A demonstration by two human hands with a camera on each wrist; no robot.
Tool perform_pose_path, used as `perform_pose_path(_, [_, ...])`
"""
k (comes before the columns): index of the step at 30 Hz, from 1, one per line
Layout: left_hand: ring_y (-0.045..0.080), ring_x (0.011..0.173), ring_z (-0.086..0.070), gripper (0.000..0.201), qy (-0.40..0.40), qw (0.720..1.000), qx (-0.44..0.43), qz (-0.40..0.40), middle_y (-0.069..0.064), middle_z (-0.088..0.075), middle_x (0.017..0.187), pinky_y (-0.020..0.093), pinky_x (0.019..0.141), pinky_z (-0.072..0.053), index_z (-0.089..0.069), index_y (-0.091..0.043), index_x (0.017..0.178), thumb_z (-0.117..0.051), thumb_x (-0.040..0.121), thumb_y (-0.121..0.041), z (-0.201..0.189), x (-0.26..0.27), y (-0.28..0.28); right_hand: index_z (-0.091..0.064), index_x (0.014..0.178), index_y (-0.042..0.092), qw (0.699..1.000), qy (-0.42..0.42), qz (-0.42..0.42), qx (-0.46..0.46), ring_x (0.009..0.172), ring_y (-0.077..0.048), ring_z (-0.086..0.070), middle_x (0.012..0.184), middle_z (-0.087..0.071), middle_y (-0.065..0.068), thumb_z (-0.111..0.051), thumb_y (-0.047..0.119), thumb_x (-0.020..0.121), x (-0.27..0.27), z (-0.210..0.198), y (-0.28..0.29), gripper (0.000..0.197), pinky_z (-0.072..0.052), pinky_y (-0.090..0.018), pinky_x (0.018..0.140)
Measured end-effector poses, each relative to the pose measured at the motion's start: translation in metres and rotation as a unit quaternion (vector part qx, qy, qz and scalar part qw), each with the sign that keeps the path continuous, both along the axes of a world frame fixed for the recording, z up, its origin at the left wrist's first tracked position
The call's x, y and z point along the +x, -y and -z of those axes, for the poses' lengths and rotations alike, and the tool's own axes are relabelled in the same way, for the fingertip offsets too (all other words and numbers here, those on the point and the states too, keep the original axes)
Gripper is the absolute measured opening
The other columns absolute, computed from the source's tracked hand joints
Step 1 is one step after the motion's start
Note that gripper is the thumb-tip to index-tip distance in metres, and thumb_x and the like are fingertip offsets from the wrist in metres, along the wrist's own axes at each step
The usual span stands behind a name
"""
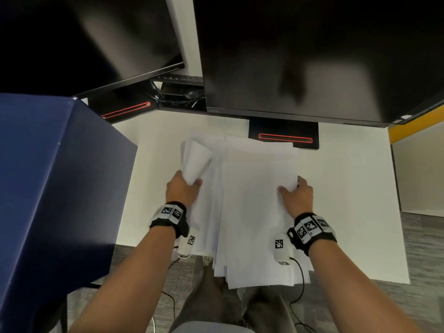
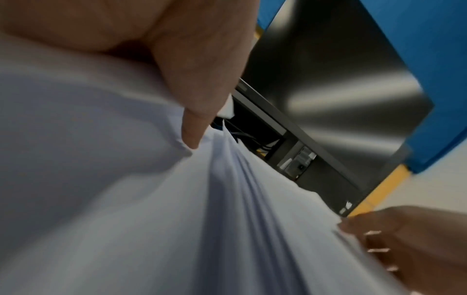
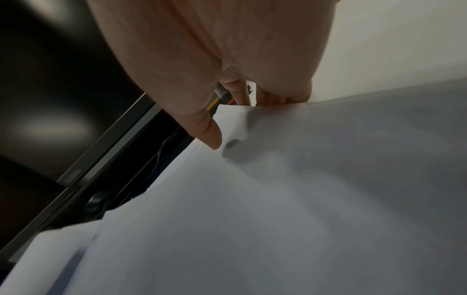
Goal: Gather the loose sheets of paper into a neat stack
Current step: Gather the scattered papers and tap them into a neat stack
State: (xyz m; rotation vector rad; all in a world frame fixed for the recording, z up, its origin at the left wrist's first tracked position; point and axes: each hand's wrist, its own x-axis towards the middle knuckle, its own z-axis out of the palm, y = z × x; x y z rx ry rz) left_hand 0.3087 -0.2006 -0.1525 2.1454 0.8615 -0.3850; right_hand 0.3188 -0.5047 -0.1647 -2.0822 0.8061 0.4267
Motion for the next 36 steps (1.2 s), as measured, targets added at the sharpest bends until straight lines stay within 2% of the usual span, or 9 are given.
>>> perform_pose_path(3, [0.022,0.089,-0.059,0.056,0.018,0.999,-0.035,-0.004,0.01,-0.066,0.114,0.026,0.073,-0.046,-0.053,-0.01,0.127,-0.074,0.085,-0.04,-0.001,0.001,0.008,-0.036,0.148,0.013,0.999,-0.012,-0.006,-0.032,0.13,-0.038,-0.043,0.14,-0.044,-0.017,-0.069,0.03,0.083,0.001,-0.003,-0.005,0.075,-0.041,-0.048,0.107])
perform_pose_path(6, [0.027,0.107,-0.062,0.064,0.036,0.995,-0.036,-0.089,0.011,-0.063,0.128,0.024,0.084,-0.043,-0.052,-0.006,0.134,-0.076,0.084,-0.038,-0.002,0.004,-0.017,-0.031,0.15,0.01,0.993,-0.031,0.079,-0.078,0.133,-0.04,-0.035,0.146,-0.033,-0.021,-0.067,0.031,0.086,-0.001,-0.003,0.009,0.076,-0.037,-0.048,0.106])
perform_pose_path(10, [0.027,0.086,-0.065,0.035,0.0,0.996,-0.057,-0.071,0.014,-0.071,0.107,0.029,0.075,-0.051,-0.065,-0.007,0.106,-0.077,0.084,-0.031,0.002,0.015,-0.029,-0.029,0.151,0.006,0.997,-0.019,0.077,-0.023,0.132,-0.04,-0.04,0.149,-0.026,-0.02,-0.064,0.043,0.089,0.007,-0.002,-0.003,0.08,-0.036,-0.044,0.109])
perform_pose_path(15, [0.024,0.076,-0.063,0.011,0.0,0.996,-0.083,0.034,0.009,-0.068,0.086,0.025,0.059,-0.045,-0.063,-0.011,0.082,-0.068,0.086,-0.019,0.008,0.011,0.002,-0.032,0.15,0.009,1.0,-0.009,-0.008,0.016,0.121,-0.037,-0.052,0.145,-0.031,-0.017,-0.061,0.025,0.093,0.025,-0.002,-0.045,0.066,-0.038,-0.029,0.097])
perform_pose_path(18, [0.021,0.075,-0.064,0.017,0.006,0.995,-0.093,0.038,0.004,-0.07,0.086,0.025,0.061,-0.048,-0.066,-0.01,0.09,-0.071,0.088,-0.026,0.007,-0.001,-0.008,-0.037,0.147,0.013,0.999,-0.014,0.016,-0.042,0.124,-0.039,-0.044,0.142,-0.036,-0.018,-0.064,0.029,0.089,0.023,-0.002,-0.043,0.066,-0.04,-0.04,0.103])
perform_pose_path(22, [0.023,0.061,-0.054,0.032,0.016,0.994,-0.082,-0.067,0.006,-0.06,0.065,0.025,0.057,-0.044,-0.054,-0.013,0.073,-0.064,0.094,-0.035,0.013,-0.011,-0.039,-0.031,0.15,0.007,0.995,-0.032,0.069,-0.069,0.131,-0.038,-0.036,0.147,-0.029,-0.019,-0.064,0.042,0.088,0.02,-0.004,-0.037,0.078,-0.037,-0.047,0.107])
perform_pose_path(27, [0.026,0.088,-0.062,0.027,0.021,0.998,-0.067,0.009,0.014,-0.069,0.101,0.031,0.075,-0.044,-0.065,-0.006,0.097,-0.049,0.102,-0.027,0.017,0.004,-0.022,-0.03,0.151,0.007,0.998,-0.013,-0.058,-0.006,0.129,-0.039,-0.043,0.142,-0.032,-0.018,-0.057,0.037,0.093,0.036,-0.004,-0.085,0.07,-0.039,-0.041,0.107])
perform_pose_path(31, [0.023,0.092,-0.06,0.031,0.075,0.992,-0.092,-0.043,0.009,-0.067,0.104,0.029,0.078,-0.042,-0.063,-0.007,0.109,-0.047,0.103,-0.033,0.003,0.013,-0.022,-0.027,0.153,0.01,0.996,0.006,-0.085,0.025,0.13,-0.037,-0.043,0.144,-0.035,-0.017,-0.059,0.035,0.092,0.038,-0.008,-0.088,0.073,-0.039,-0.043,0.109])
perform_pose_path(36, [0.034,0.11,-0.063,0.05,-0.056,0.997,-0.055,0.002,0.011,-0.067,0.12,0.041,0.095,-0.05,-0.061,-0.01,0.125,-0.047,0.097,-0.049,0.013,-0.042,-0.044,-0.04,0.138,-0.001,0.99,-0.05,-0.121,-0.056,0.108,-0.035,-0.05,0.138,-0.035,-0.024,-0.054,0.04,0.095,0.001,0.0,-0.039,0.061,-0.041,-0.033,0.095])
